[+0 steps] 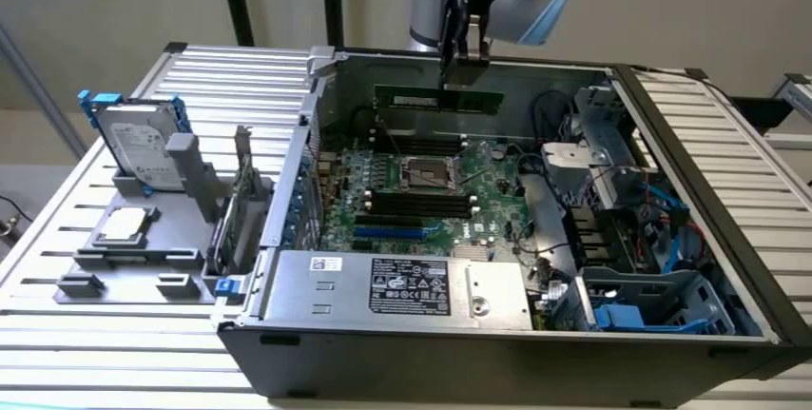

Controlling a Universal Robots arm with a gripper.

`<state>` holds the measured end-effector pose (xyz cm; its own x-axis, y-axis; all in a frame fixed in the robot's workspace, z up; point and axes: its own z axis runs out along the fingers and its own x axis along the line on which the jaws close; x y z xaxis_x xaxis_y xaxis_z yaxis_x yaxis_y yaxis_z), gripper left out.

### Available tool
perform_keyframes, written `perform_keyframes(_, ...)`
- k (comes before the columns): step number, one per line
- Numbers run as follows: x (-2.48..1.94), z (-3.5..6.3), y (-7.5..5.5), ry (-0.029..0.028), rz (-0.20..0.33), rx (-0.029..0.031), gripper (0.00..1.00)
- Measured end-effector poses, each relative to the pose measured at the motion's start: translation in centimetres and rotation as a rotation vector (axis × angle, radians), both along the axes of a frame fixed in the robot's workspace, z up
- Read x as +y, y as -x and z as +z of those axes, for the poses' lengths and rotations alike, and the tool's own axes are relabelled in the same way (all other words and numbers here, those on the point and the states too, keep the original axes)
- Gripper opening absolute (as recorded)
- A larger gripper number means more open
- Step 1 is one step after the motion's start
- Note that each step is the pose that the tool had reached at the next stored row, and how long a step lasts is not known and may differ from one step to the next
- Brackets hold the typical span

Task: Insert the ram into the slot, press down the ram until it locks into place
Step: 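Insert the ram into the slot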

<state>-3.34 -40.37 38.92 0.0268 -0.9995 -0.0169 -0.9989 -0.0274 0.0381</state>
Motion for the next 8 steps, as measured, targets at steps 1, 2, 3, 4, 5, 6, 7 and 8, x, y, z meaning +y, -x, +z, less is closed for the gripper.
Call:
perform_keyframes(1,0.0,-0.14,0.0,0.0011,0.0,-0.0001,0.14)
perform_keyframes(2,0.0,-0.31,0.0,0.0022,0.0,0.0,0.14)
perform_keyframes(3,0.01,-0.49,0.0,0.0024,0.0,0.0001,0.14)
perform_keyframes(4,0.02,-0.68,0.0,0.0024,0.0,0.0,0.14)
perform_keyframes(5,0.04,-0.86,0.0,0.0024,0.0,0.0,0.14)
perform_keyframes(6,0.06,-1.04,0.0,0.0024,0.0,0.0,0.14)
perform_keyframes(7,0.08,-1.22,0.0,0.0024,0.0,0.0,0.14)
perform_keyframes(8,0.09,-1.4,0.0,0.0025,0.0,0.0001,0.14)
